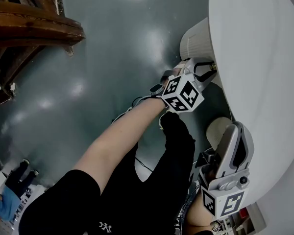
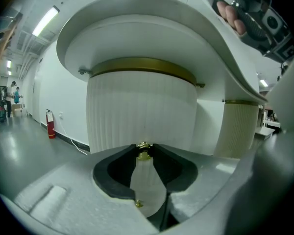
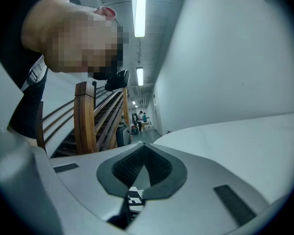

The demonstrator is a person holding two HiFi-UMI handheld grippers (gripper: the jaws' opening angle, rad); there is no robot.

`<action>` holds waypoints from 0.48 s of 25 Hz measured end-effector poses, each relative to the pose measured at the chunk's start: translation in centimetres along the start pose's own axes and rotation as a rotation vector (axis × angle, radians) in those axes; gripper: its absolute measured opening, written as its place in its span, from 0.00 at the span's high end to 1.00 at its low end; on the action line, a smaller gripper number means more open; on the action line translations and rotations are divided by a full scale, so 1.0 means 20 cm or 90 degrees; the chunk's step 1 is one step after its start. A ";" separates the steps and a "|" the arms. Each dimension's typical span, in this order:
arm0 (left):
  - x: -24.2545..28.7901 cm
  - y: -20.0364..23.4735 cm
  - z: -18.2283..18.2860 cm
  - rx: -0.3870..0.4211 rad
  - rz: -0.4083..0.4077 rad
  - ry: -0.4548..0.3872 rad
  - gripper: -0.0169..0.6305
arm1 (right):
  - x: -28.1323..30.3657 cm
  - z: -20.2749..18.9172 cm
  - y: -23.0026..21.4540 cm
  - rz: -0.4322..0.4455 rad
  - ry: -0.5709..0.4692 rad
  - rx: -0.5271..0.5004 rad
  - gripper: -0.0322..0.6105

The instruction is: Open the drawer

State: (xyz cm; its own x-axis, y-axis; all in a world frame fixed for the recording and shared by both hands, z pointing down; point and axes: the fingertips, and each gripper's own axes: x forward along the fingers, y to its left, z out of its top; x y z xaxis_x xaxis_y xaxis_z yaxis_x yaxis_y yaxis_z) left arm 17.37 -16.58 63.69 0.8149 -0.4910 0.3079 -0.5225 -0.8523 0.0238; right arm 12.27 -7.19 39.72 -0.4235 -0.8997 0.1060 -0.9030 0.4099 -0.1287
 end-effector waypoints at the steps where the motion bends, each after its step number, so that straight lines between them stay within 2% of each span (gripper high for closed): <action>1: 0.00 0.00 0.00 -0.002 0.001 0.000 0.80 | 0.00 0.00 0.00 -0.001 0.001 0.000 0.93; 12: -0.17 0.01 -0.07 -0.009 -0.004 0.022 0.80 | 0.05 0.02 0.06 0.004 0.014 0.009 0.93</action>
State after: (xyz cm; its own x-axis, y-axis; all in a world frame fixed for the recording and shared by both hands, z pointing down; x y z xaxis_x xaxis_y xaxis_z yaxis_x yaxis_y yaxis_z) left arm 14.05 -14.82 64.02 0.8095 -0.4787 0.3399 -0.5208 -0.8528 0.0395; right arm 10.80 -7.61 39.28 -0.4314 -0.8932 0.1265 -0.8989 0.4138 -0.1439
